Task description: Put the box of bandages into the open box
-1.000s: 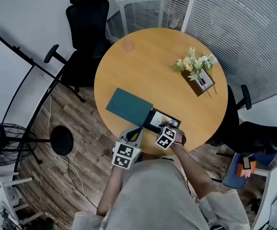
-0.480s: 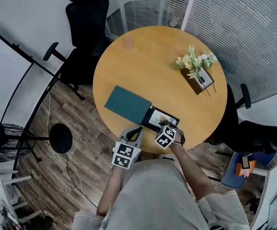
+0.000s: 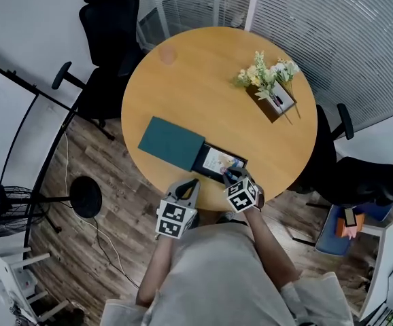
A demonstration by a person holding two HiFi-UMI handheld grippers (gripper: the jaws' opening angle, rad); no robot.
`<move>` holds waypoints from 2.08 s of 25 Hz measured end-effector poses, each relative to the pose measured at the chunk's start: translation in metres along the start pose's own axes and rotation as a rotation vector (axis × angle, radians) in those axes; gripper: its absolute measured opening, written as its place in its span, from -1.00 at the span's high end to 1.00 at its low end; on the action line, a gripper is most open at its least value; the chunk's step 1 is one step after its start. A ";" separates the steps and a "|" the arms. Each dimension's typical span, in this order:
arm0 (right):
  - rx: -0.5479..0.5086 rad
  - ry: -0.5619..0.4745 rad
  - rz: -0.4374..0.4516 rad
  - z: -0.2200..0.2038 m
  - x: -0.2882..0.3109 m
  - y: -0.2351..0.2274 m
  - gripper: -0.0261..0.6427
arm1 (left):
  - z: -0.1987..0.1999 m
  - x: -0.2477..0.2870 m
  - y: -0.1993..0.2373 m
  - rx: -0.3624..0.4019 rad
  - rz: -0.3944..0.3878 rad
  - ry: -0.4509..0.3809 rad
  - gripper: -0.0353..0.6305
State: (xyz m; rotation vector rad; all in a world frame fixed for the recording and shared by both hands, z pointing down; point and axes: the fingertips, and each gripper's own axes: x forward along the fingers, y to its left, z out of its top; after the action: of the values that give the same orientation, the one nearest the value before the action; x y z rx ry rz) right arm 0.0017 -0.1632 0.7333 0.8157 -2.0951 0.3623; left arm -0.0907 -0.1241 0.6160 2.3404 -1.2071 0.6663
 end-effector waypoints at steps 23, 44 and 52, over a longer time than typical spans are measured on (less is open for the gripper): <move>0.378 -0.295 -0.097 -0.005 -0.103 -0.031 0.93 | 0.001 0.016 -0.026 0.031 -0.022 -0.008 0.86; 0.418 -0.278 -0.118 -0.005 -0.098 -0.012 0.93 | 0.004 0.009 -0.012 0.028 -0.072 -0.025 0.86; 0.465 -0.278 -0.157 -0.005 -0.097 -0.011 0.93 | 0.009 0.017 -0.002 0.054 -0.110 -0.014 0.86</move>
State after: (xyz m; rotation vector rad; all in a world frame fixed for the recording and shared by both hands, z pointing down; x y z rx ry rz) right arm 0.0549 -0.1280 0.6595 1.3607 -2.2115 0.6989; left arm -0.0787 -0.1388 0.6185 2.4399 -1.0698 0.6535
